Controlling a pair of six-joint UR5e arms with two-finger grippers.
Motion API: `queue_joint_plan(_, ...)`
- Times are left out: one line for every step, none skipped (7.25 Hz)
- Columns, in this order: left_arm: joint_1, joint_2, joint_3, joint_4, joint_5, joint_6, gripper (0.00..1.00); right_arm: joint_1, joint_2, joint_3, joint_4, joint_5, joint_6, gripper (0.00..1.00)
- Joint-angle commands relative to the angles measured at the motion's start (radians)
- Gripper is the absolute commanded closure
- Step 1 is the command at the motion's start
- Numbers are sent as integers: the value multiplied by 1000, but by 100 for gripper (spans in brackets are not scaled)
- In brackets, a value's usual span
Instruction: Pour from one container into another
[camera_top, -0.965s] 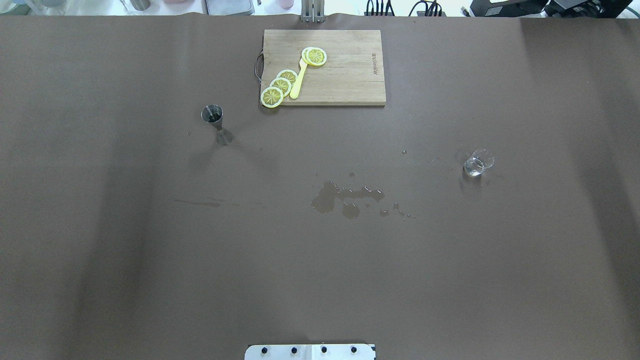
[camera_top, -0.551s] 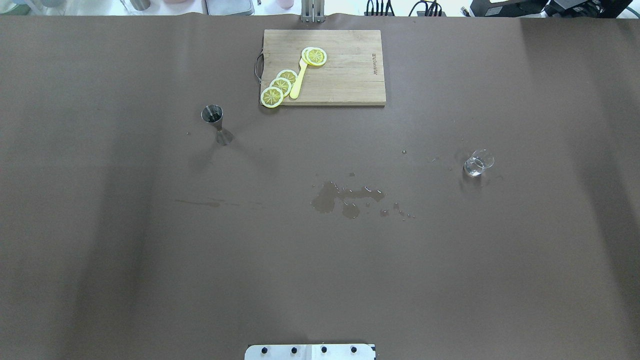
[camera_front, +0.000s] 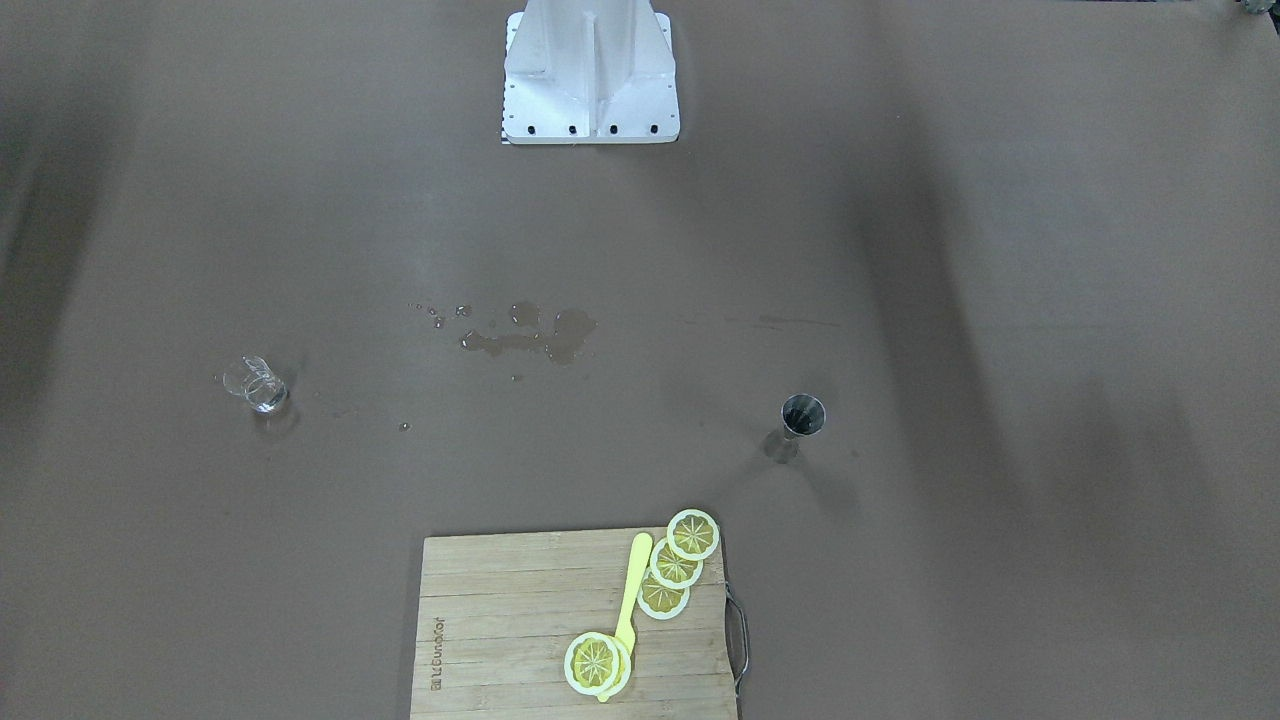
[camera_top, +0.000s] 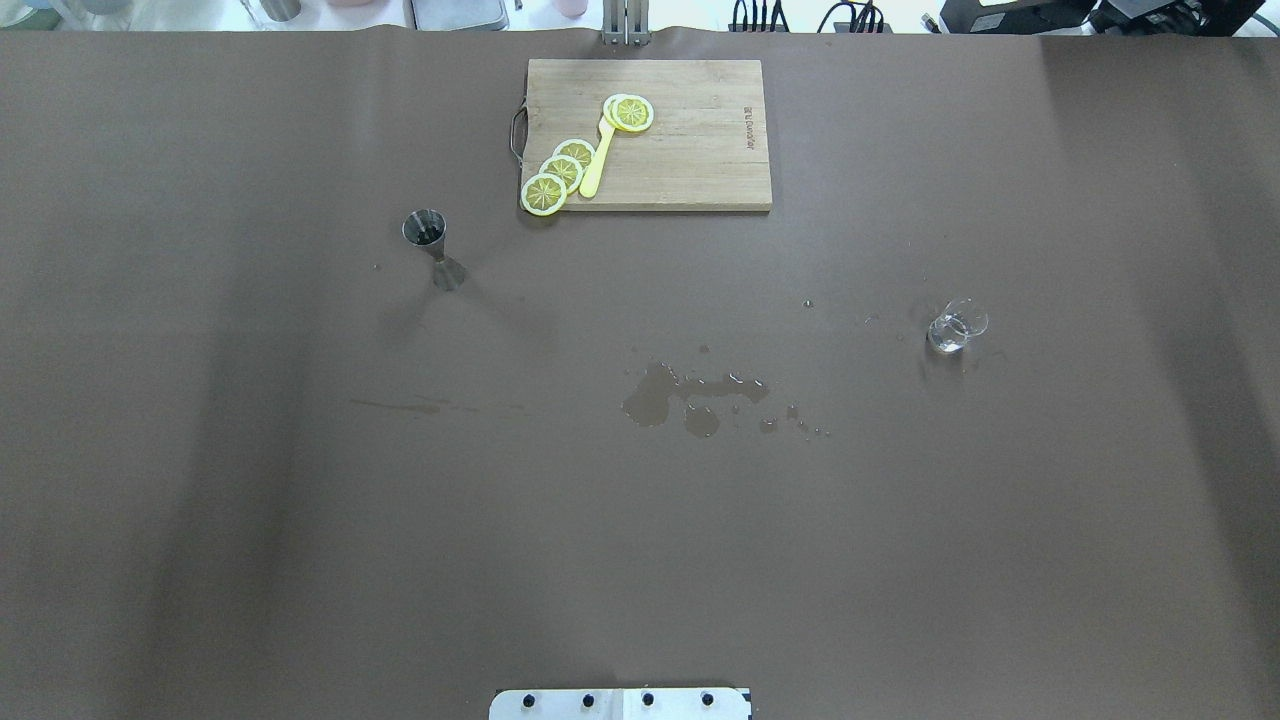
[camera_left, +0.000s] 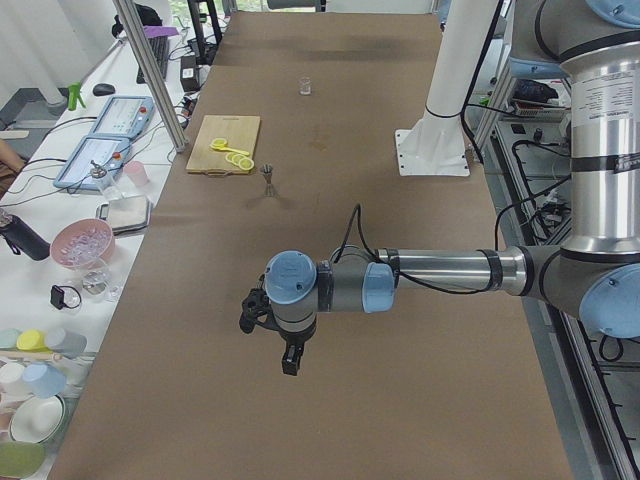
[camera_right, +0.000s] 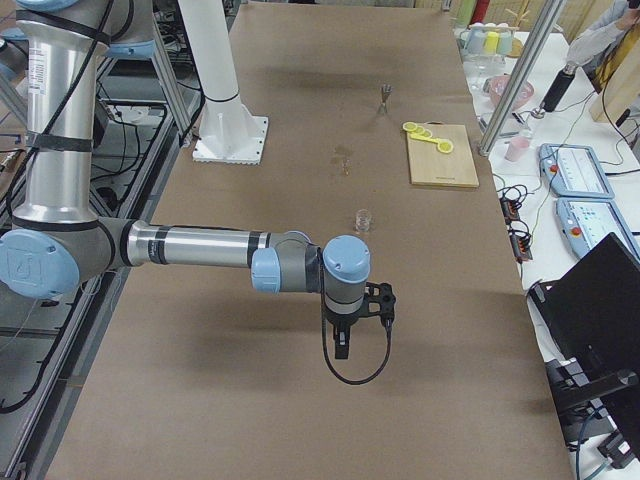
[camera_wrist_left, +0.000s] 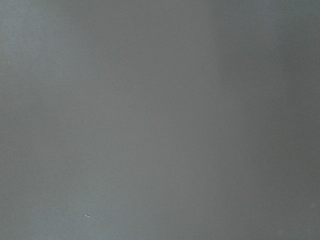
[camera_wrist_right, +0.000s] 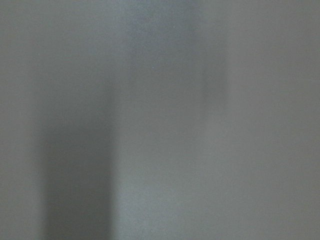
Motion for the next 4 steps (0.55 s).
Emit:
queue_joint_plan(0, -1, -2, -2, -1, -2, 2, 0, 0, 2, 0, 0, 0, 0)
queue_joint_plan(0, -1, 3, -2, -1, -2, 2, 0, 0, 2, 0, 0, 0, 0)
queue_joint_plan(0, -2, 5, -2, -1, -2, 2, 0, 2, 2, 0, 0, 0, 0)
queue_joint_plan(0, -2, 5, 1, 0, -2, 2, 0, 0, 2, 0, 0, 0, 0)
